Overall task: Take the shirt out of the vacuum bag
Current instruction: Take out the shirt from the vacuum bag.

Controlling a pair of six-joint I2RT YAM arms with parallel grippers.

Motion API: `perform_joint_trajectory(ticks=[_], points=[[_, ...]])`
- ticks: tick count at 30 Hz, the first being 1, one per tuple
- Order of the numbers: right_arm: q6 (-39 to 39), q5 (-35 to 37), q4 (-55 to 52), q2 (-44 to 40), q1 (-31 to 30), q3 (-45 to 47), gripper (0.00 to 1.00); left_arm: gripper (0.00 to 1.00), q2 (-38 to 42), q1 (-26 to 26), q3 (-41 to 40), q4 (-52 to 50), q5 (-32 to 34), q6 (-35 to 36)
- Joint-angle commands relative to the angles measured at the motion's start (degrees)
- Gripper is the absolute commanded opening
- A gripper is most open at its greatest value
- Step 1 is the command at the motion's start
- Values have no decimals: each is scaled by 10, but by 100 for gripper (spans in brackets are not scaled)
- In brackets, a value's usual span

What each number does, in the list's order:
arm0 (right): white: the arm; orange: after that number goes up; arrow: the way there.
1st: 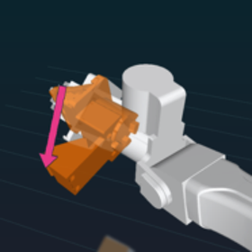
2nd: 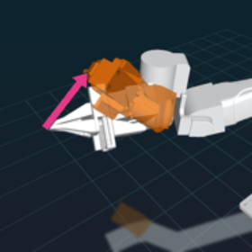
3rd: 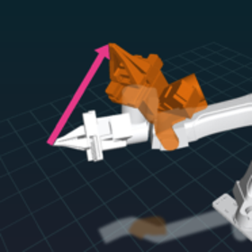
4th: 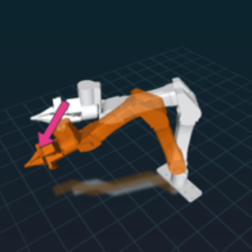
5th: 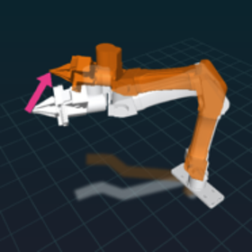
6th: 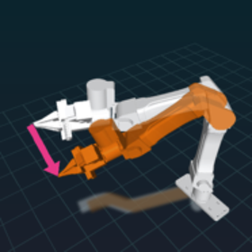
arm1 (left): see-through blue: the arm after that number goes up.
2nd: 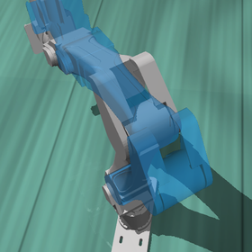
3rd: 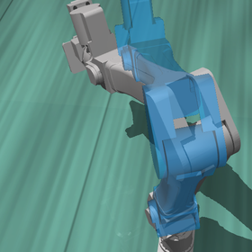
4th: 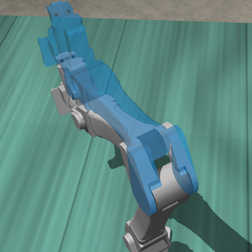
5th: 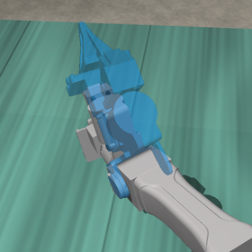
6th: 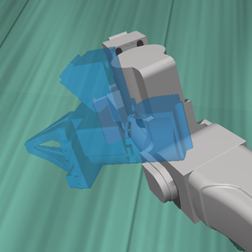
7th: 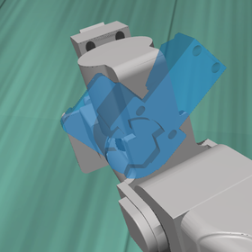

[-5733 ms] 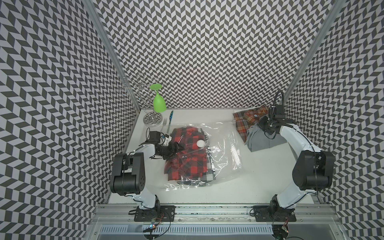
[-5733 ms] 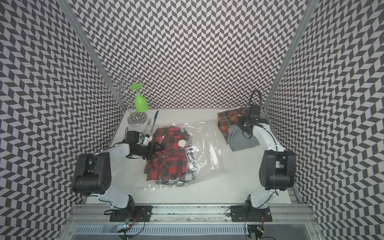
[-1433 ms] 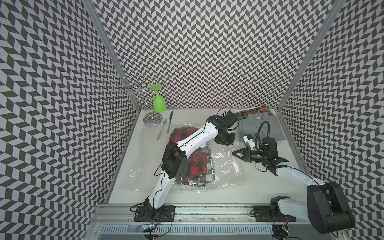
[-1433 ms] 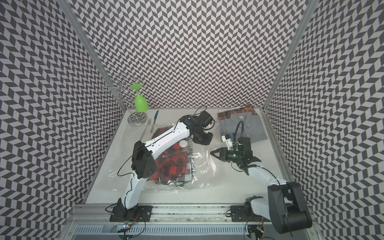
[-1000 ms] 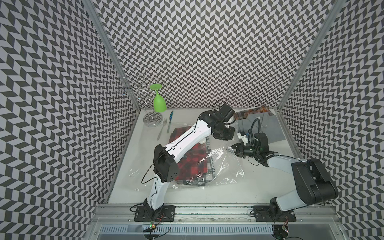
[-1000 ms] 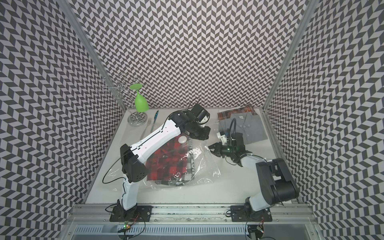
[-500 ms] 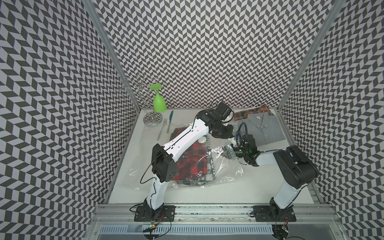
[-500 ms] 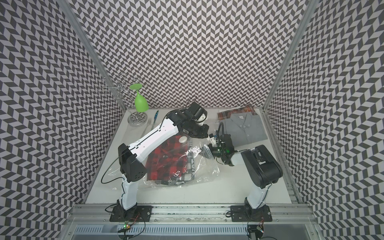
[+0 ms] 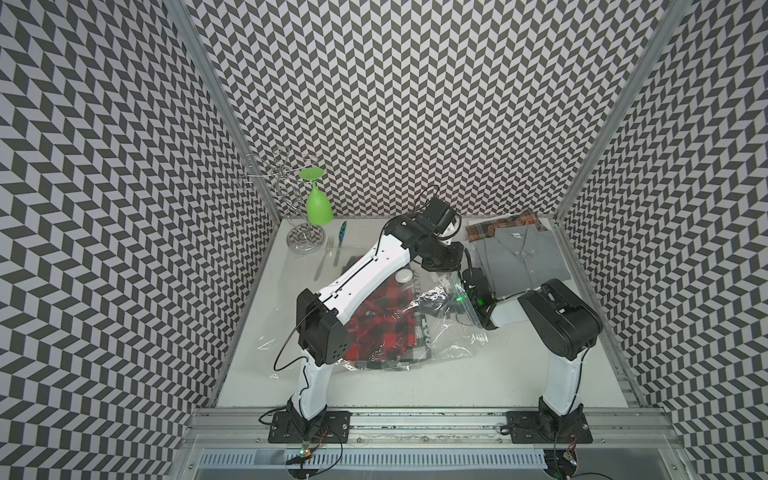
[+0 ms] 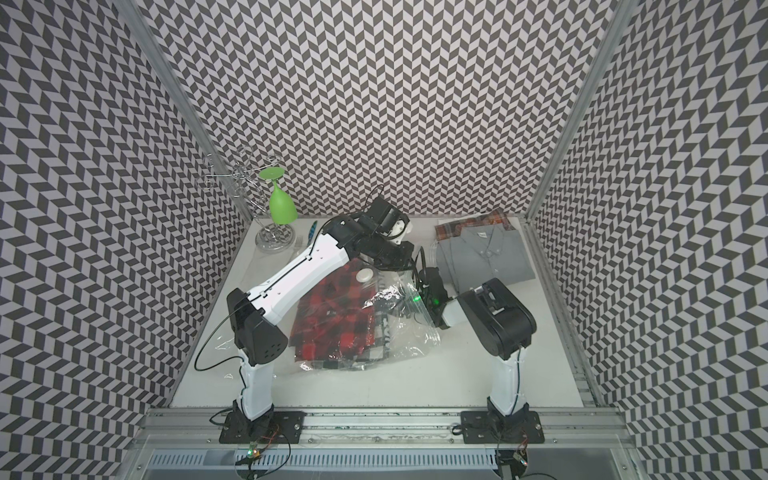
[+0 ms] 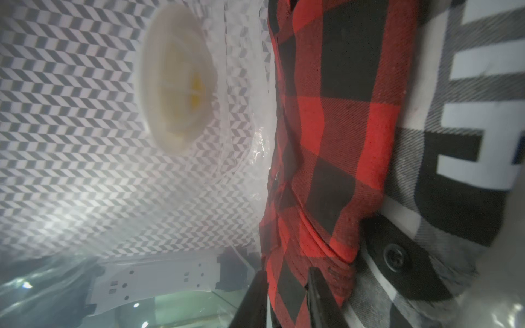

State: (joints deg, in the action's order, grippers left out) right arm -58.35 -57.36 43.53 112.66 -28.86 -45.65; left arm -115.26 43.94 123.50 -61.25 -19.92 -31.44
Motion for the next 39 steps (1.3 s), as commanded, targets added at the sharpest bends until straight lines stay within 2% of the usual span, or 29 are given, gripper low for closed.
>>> perform_joint_trajectory(ticks=[1, 10, 19, 25, 34, 39], points=[[23, 14, -4, 18, -10, -25, 30, 0, 31, -2, -3, 42, -37, -13], [74, 50, -89, 45, -10, -59, 34, 0, 46, -6, -23, 51, -41, -15], [143, 103, -201, 7, -10, -70, 40, 0, 70, -19, -63, 59, -41, -12], [118, 96, -156, 20, -12, -66, 47, 0, 84, -24, -88, 67, -47, -10], [131, 110, -171, 38, -19, -91, 53, 0, 95, -26, -101, 69, -51, -5], [199, 143, -267, 2, -17, -103, 53, 0, 105, -32, -112, 64, -49, 0]])
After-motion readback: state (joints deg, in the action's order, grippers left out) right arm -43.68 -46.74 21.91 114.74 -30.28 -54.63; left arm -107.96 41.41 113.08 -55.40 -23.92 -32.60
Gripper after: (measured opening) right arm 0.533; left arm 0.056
